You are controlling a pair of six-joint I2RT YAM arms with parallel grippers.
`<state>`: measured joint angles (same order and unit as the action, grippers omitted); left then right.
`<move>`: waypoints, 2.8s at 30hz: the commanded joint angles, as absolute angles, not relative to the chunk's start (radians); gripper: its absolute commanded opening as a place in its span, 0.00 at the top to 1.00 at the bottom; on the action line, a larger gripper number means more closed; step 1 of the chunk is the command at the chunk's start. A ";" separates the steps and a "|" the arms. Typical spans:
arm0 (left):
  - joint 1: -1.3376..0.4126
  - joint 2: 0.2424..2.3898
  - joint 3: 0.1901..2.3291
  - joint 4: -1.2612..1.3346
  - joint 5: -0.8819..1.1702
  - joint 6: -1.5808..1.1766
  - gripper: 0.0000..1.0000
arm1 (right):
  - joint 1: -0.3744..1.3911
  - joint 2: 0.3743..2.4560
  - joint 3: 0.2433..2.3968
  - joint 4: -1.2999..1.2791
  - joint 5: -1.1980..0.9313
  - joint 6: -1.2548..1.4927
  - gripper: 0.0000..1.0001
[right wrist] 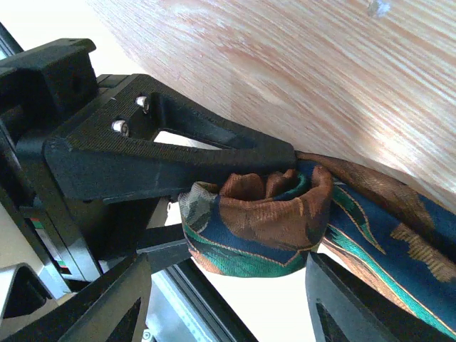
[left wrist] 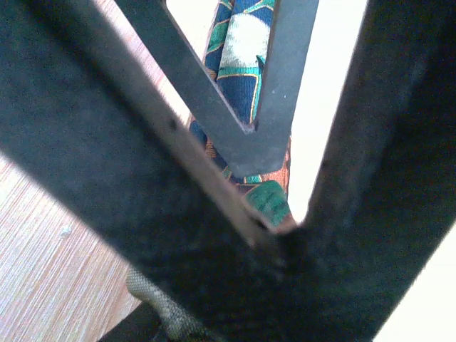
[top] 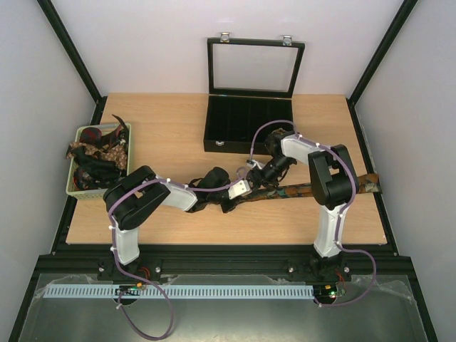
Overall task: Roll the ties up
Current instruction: Roll the tie at the center of the board.
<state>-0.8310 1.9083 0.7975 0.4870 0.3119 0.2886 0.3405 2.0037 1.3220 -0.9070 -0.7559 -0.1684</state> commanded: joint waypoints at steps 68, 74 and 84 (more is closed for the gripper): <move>-0.849 2.020 0.819 0.525 0.379 0.266 0.72 | 0.199 2.081 1.242 -0.835 -0.699 -0.184 0.72; -0.839 1.974 0.771 0.413 0.360 0.275 0.74 | 0.196 1.966 1.269 -0.895 -0.766 -0.217 0.48; -0.839 1.993 0.800 0.351 0.337 0.279 0.75 | 0.303 1.979 1.281 -0.874 -0.793 -0.159 0.53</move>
